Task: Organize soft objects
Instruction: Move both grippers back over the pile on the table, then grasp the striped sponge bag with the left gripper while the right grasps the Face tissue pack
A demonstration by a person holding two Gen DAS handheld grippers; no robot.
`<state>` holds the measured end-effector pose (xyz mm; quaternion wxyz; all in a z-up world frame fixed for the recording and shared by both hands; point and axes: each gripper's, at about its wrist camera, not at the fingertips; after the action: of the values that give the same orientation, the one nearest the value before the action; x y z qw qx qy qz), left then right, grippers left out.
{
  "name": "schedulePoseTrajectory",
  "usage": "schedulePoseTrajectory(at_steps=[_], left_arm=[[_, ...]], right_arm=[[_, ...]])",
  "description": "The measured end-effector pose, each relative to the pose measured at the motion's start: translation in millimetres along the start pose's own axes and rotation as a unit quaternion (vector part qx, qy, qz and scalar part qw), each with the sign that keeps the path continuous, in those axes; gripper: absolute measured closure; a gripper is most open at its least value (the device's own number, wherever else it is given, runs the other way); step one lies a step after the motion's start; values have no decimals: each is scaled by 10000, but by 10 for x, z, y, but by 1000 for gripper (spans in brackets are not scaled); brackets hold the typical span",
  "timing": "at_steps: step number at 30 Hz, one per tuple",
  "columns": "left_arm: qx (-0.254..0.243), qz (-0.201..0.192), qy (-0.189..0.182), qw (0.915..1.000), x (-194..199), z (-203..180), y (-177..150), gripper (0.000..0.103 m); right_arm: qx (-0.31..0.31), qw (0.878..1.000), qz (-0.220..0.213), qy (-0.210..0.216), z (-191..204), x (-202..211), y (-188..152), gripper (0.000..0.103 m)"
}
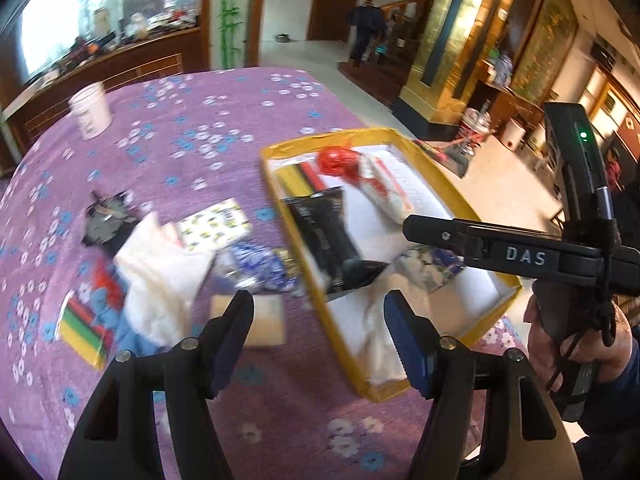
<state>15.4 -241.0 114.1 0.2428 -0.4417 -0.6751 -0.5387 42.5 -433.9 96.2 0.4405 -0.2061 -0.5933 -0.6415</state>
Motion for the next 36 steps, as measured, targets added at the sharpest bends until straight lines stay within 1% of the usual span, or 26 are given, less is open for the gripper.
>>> schedulePoseTrajectory(at_steps=[4,7,10,13,15,16,17,18,20,21,22,24,26,27,29,30,31,32,33,34,36], left_arm=[[399,-107,148,9990,136,363,4,36],[743,-166,311,9966,252,691,-4,36],[1131,-223,495,9921,370,1046,-30,36],[1569,-211,729,9847,438,1451,-73,36],[1912,-149,921,9771,439,1724,-101,36],[2122,-69,1012,9719,417,1872,-105,36],[2356,-2,1023,9664,389,2015,-103,36],[2500,42,1010,9630,357,2092,-103,36],[2901,164,980,9518,281,2290,-93,36],[3148,242,941,9442,220,2391,-74,36],[3288,266,905,9397,188,2440,-58,36],[3616,373,867,9275,59,2527,5,36],[3819,429,811,9196,-45,2540,78,36],[3881,434,828,9169,-84,2565,111,36],[3895,547,1020,9137,-228,2582,184,36],[3915,609,1122,9113,-297,2590,209,36],[3954,683,1282,9070,-379,2604,227,36],[3968,706,1326,9055,-414,2612,232,36],[3948,699,1396,9054,-444,2602,242,37],[3806,599,1547,9097,-457,2553,272,37],[3565,601,1750,9158,-517,2501,303,37]], right_arm=[[378,9987,90,330,357,-138,103,21],[633,9962,176,572,609,-261,146,21],[835,9933,264,758,828,-382,147,21],[944,9907,331,917,970,-469,131,21],[999,9894,381,984,1052,-525,110,21],[1016,9888,403,1016,1075,-540,102,21],[1041,9883,429,1033,1101,-559,98,21],[1077,9877,455,1034,1130,-575,78,21],[1109,9870,479,1062,1153,-581,55,21],[1146,9865,503,1061,1158,-582,43,21],[1170,9863,512,1044,1157,-580,32,21],[1199,9861,512,1033,1141,-561,15,21],[1250,9855,512,1023,1123,-530,-9,21],[1305,9848,510,1026,1122,-510,-20,21],[1458,9824,522,1046,1135,-485,-36,21],[1543,9806,552,1072,1147,-484,-45,21],[1637,9784,604,1111,1158,-492,-56,21],[1715,9766,646,1127,1169,-503,-64,21],[1831,9740,705,1130,1188,-520,-70,21],[1995,9701,780,1143,1215,-552,-69,21],[2215,9639,907,1163,1257,-612,-60,21]])
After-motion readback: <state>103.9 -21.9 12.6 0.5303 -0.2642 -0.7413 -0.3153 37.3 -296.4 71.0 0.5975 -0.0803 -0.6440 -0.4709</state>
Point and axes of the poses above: each gripper's, at about its wrist camera, not at the fingertips, and x roughly against the way its jaws point, z to its left, y to its top, and after that the axes turned 15 degrees about x, right-handed
